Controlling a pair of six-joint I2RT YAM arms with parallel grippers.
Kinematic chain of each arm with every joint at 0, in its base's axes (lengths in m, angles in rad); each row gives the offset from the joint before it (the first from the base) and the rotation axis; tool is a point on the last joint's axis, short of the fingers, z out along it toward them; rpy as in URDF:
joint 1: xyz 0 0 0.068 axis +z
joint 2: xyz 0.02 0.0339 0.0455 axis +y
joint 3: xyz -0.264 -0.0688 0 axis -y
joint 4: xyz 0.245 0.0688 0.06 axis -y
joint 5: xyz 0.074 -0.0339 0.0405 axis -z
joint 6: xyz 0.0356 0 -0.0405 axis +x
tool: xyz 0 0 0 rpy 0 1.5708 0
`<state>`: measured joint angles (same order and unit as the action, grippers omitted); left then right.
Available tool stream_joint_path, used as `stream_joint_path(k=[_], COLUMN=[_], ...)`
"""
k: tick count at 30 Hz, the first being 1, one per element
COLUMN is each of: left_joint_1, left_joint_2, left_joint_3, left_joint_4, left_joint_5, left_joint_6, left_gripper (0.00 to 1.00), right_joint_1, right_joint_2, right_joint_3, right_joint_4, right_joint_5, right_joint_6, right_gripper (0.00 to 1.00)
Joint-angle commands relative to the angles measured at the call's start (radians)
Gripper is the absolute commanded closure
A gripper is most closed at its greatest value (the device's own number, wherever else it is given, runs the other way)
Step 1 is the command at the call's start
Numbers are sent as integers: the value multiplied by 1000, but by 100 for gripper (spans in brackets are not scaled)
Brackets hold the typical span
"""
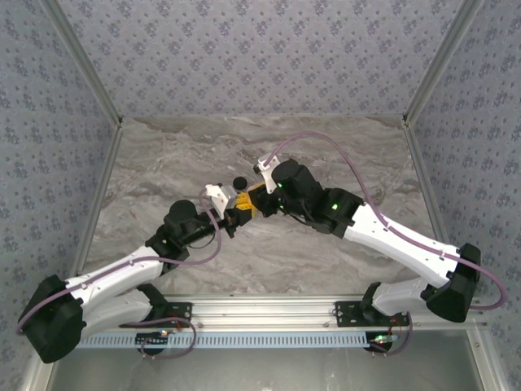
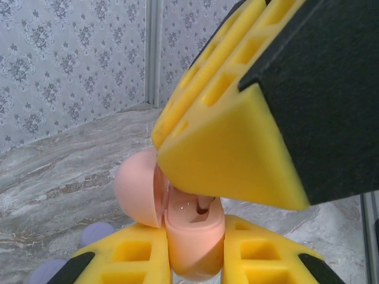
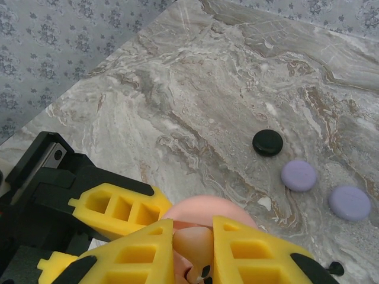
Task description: Insert wireless bluetooth earbuds into charging case
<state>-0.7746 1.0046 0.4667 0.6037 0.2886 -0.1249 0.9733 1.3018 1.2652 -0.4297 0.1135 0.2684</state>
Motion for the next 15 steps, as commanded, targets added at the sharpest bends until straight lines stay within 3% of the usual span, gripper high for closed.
stream_joint_path(k=[1,15], left_joint_1=[-8,-7], left_joint_2=[0,-3], left_joint_3=[47,41], left_joint_4=[53,55], left_joint_5=[17,10], left_joint_6=[-5,-7], left_gripper=[100,100], right_joint_1=[7,-6], right_joint_2=[11,13], right_joint_3=[18,39], right_joint_4=[-15,-39], right_joint_5=[14,-69], right_joint_6=[-11,4], right_gripper=[80,73])
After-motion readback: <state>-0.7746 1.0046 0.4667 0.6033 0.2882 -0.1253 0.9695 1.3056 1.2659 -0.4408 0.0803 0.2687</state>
